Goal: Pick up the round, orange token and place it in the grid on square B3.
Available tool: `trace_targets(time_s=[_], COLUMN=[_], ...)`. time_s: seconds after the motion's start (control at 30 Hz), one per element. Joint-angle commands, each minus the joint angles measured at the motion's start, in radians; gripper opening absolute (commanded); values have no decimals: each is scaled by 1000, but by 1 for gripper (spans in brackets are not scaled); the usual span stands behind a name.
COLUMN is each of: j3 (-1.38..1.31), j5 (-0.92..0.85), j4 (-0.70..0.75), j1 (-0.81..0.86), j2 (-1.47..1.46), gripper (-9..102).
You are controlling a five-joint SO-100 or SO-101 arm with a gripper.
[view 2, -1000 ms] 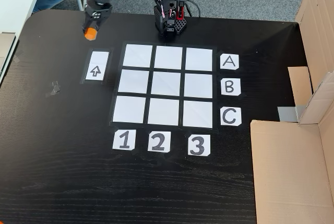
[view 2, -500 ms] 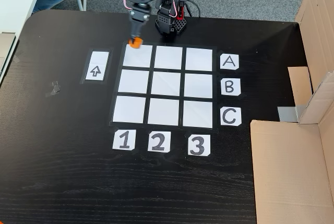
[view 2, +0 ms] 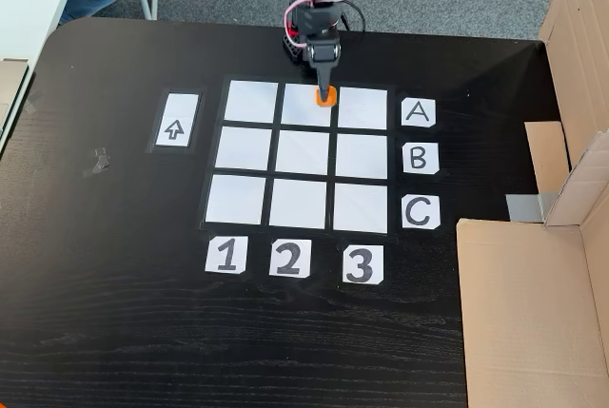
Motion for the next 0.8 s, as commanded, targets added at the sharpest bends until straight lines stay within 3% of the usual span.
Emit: trace_targets(time_s=[0.0, 0.77], j3=[2, -268], j5=[49, 127], j4=[-38, -186], j1=[-37, -169], j2=[-78, -617], gripper=[-1, -1])
